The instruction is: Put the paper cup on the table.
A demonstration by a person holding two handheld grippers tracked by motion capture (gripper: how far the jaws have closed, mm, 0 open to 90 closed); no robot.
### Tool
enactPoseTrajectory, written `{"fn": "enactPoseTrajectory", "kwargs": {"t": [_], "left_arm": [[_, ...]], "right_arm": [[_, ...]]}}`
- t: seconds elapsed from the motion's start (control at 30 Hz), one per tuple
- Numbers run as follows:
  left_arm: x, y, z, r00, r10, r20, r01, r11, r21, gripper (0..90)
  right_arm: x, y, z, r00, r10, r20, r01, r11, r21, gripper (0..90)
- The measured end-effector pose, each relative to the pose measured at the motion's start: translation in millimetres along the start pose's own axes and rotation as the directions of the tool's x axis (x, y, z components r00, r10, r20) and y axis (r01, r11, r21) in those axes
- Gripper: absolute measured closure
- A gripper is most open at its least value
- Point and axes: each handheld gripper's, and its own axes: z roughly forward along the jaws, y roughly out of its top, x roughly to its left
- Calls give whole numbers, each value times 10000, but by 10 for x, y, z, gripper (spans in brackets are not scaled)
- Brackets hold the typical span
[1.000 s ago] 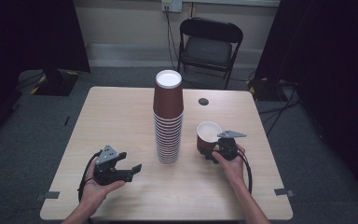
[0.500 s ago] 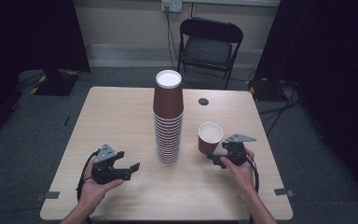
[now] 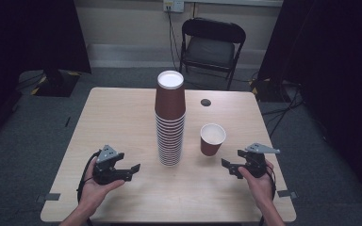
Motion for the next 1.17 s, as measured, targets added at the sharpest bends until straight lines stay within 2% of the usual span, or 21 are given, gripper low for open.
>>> {"fn": "enactPoseTrajectory", "kwargs": {"t": [0.17,0.23,0.43,0.47,0.5,0.57,0.6,0.63,0.73,0.77,0.87,1.0,1.1,1.17], "left_arm": [[23,-43,-27,9998,-119,-128,119,9999,54,182],[22,-49,-41,9997,-176,-151,177,9998,63,174],[21,-76,-108,9997,-209,-157,211,9997,114,166],[27,-82,-124,9997,-121,-223,125,9998,172,166],[24,-88,-132,9994,-196,-293,202,9996,198,165],[19,-94,-155,9990,-12,-451,26,9995,307,164],[29,-101,-166,9996,-19,-271,27,9995,302,164],[33,-111,-169,9997,-202,-106,205,9993,306,162],[25,-154,-169,9996,45,-270,-34,9992,404,162],[19,-169,-167,9997,140,-206,-131,9990,434,162],[21,-191,-175,9997,191,123,-196,9991,381,159],[32,-221,-186,9998,178,127,-182,9994,284,157],[46,-225,-186,9998,174,69,-176,9996,228,157],[49,-223,-189,9997,145,212,-148,9998,156,158]], "right_arm": [[20,-73,-210,9999,-27,135,28,10000,-76,159],[34,-110,-291,9995,-1,320,5,9999,-121,167],[68,-238,-520,9991,238,358,-228,9993,-294,167],[73,-259,-549,9989,278,371,-267,9991,-317,167],[78,-280,-577,9987,324,395,-313,9991,-286,167],[87,-327,-629,9983,371,456,-358,9989,-298,167],[91,-350,-650,9982,403,446,-392,9989,-269,167],[91,-374,-663,9979,415,493,-401,9987,-304,167],[87,-460,-710,9962,645,581,-627,9975,-317,167],[83,-478,-721,9960,654,609,-634,9974,-343,167],[90,-527,-764,9947,702,746,-673,9969,-414,167],[115,-540,-800,9944,725,766,-683,9961,-561,167],[115,-566,-776,9940,751,792,-715,9963,-476,167],[106,-576,-757,9941,784,751,-756,9964,-394,167]]}}
